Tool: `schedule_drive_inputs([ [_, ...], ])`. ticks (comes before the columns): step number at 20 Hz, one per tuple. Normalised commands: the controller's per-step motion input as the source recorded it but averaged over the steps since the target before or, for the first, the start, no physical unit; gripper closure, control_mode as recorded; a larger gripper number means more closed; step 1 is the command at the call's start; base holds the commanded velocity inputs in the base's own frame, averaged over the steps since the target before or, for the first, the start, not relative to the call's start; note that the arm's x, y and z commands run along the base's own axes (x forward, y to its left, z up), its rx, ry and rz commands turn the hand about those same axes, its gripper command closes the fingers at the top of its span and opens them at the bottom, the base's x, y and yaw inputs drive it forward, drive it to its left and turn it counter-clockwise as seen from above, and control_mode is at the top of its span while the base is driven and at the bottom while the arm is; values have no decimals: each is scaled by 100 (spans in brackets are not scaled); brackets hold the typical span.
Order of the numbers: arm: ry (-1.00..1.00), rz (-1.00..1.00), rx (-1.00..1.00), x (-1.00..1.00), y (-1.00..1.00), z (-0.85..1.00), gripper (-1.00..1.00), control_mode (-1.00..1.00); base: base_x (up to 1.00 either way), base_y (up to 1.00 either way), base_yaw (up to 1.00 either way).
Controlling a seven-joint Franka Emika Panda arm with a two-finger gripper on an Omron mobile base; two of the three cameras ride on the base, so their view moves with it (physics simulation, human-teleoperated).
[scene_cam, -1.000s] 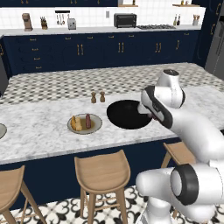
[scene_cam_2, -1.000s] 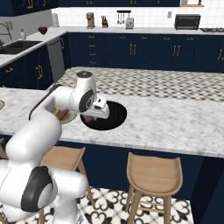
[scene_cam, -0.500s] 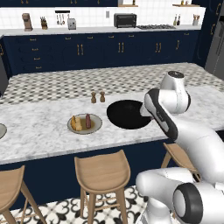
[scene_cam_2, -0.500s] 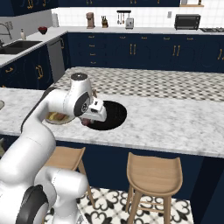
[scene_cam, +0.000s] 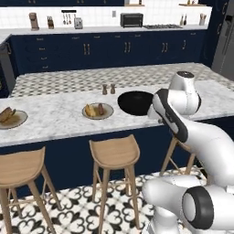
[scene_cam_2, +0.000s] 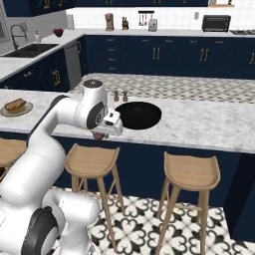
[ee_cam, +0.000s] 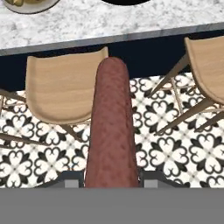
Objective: Place one bun and one sausage from the bowl on each plate.
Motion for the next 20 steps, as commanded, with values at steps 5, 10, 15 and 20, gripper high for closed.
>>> schedule_drive_inputs([
  [5, 0, 0, 0, 0, 0, 0, 100, 100, -20, 100, 2],
  [10, 0, 0, 0, 0, 0, 0, 100, 100, 0, 100, 3],
  [15, 0, 0, 0, 0, 0, 0, 100, 100, 0, 100, 2],
  [20, 0, 0, 0, 0, 0, 0, 100, 100, 0, 100, 1],
])
